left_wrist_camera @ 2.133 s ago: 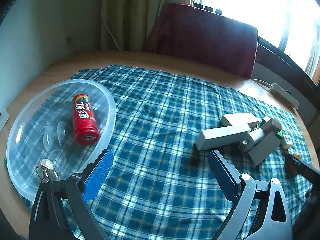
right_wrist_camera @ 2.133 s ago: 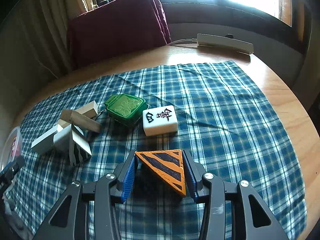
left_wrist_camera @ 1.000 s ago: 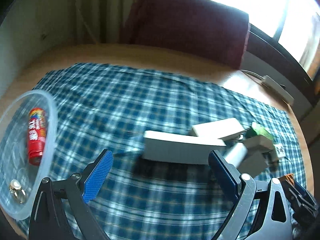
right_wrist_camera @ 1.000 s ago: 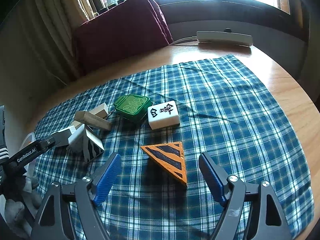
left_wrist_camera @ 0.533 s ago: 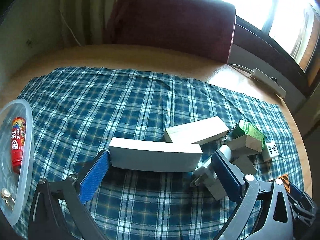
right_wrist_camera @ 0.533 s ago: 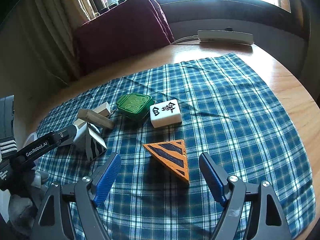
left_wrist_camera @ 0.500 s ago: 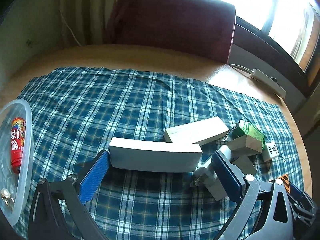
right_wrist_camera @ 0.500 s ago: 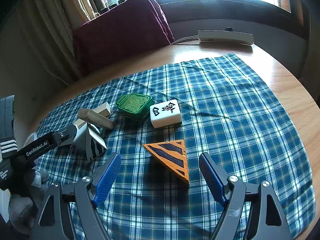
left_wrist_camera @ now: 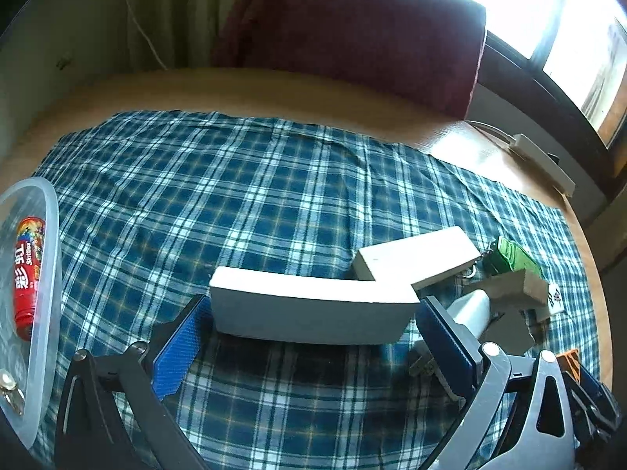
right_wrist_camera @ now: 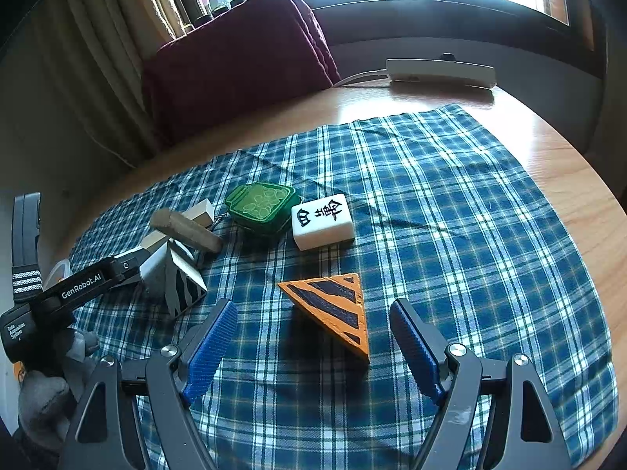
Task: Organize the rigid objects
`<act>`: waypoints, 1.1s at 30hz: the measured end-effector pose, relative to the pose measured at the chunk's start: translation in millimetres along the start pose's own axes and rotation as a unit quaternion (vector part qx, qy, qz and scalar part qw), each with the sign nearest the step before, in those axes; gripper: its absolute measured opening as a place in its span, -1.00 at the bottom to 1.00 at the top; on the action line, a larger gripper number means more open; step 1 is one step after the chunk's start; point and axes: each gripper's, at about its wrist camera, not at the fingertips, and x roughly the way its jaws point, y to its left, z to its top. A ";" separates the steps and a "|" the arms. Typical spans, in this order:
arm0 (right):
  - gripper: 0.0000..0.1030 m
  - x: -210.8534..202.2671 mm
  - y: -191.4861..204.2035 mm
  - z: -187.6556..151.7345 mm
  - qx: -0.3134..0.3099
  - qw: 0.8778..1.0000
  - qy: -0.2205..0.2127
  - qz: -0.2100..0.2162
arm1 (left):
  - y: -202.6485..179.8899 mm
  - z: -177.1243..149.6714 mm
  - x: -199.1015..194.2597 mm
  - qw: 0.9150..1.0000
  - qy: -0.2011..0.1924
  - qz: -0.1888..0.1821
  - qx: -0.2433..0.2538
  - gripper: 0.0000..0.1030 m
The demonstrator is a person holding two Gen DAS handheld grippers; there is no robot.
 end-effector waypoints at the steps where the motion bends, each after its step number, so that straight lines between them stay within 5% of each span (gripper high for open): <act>1: 0.62 0.2 -0.2 -0.3 0.000 1.000 0.001 -0.001 | -1.2 0.2 0.6 1.000 0.000 0.003 0.005 0.99; 6: 0.62 0.6 -0.1 0.2 -0.003 1.000 0.000 0.000 | -7.1 -1.3 1.3 1.000 -0.005 0.003 0.005 0.97; 8: 0.62 -0.2 0.3 0.2 -0.005 1.000 -0.002 0.000 | -6.1 -1.4 -0.3 1.000 -0.009 -0.001 0.004 0.81; 18: 0.62 -13.4 -1.3 -5.1 0.003 1.000 -0.023 -0.008 | 4.6 -3.6 -25.6 0.999 -0.055 0.000 0.003 0.82; 25: 0.64 -37.0 -30.6 -15.2 0.063 0.997 -0.050 -0.008 | 15.3 -2.0 -47.4 0.996 -0.086 0.003 -0.017 0.82; 33: 0.64 -45.6 -10.8 -31.8 0.054 0.997 -0.036 0.029 | 21.5 -4.0 -58.4 0.995 -0.090 -0.012 -0.029 0.82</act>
